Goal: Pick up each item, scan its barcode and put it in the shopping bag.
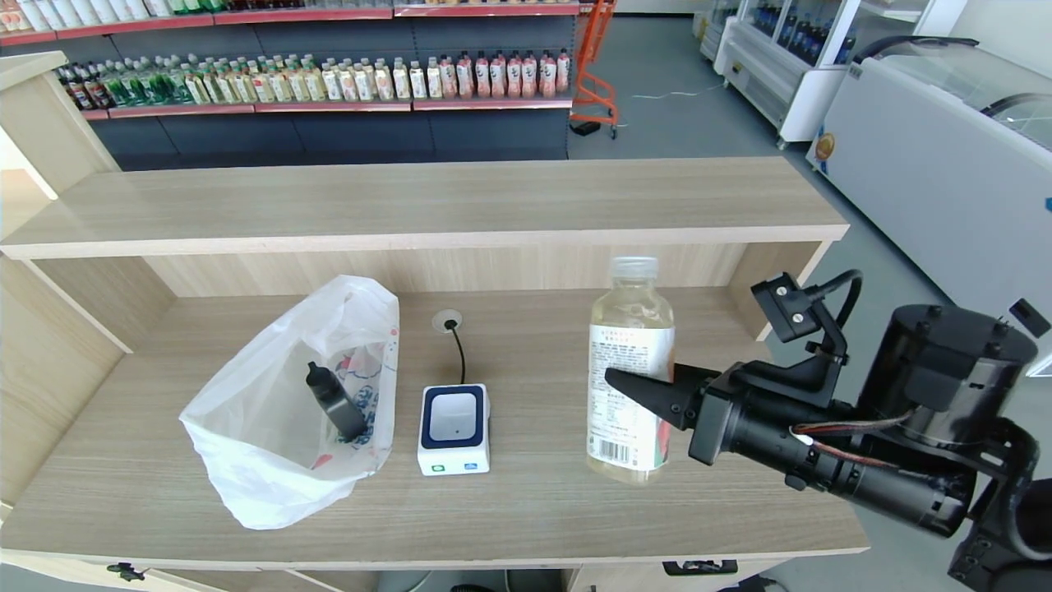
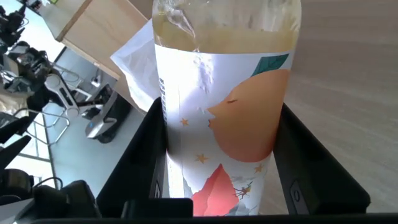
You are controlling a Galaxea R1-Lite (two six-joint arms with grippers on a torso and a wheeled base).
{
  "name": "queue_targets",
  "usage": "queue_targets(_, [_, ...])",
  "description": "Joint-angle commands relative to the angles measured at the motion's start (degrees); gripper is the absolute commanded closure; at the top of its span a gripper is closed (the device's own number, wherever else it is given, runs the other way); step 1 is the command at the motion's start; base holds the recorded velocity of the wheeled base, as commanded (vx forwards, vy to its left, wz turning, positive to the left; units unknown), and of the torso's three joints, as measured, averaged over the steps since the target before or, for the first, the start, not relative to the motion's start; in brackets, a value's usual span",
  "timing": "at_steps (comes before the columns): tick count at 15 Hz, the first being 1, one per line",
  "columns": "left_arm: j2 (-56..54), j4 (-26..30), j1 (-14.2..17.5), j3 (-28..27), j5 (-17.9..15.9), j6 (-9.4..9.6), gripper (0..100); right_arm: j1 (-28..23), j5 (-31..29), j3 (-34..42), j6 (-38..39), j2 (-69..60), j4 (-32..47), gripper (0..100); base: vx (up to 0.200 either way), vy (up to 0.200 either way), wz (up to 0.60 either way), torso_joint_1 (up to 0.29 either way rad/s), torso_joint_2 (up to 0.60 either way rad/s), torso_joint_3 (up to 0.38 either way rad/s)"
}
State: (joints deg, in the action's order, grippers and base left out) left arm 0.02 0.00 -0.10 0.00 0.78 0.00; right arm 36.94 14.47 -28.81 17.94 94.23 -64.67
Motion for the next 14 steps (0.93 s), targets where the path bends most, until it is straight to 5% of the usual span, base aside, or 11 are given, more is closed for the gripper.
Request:
queue_targets(1, [-0.02,0.00,0.01,0.00,0.01,0.00,0,0.24,0.03,-0.29,1.30,-0.10,-0.10,100,0.000,0.000,0.00,0.000,0.00,0.000])
queue_targets(14, [-0.02,0.00,0.01,0.00,0.01,0.00,0,2.35,-0.41,-0.29,4.91,0.51,-2.04,100,0.000,0.000,0.00,0.000,0.00,0.000])
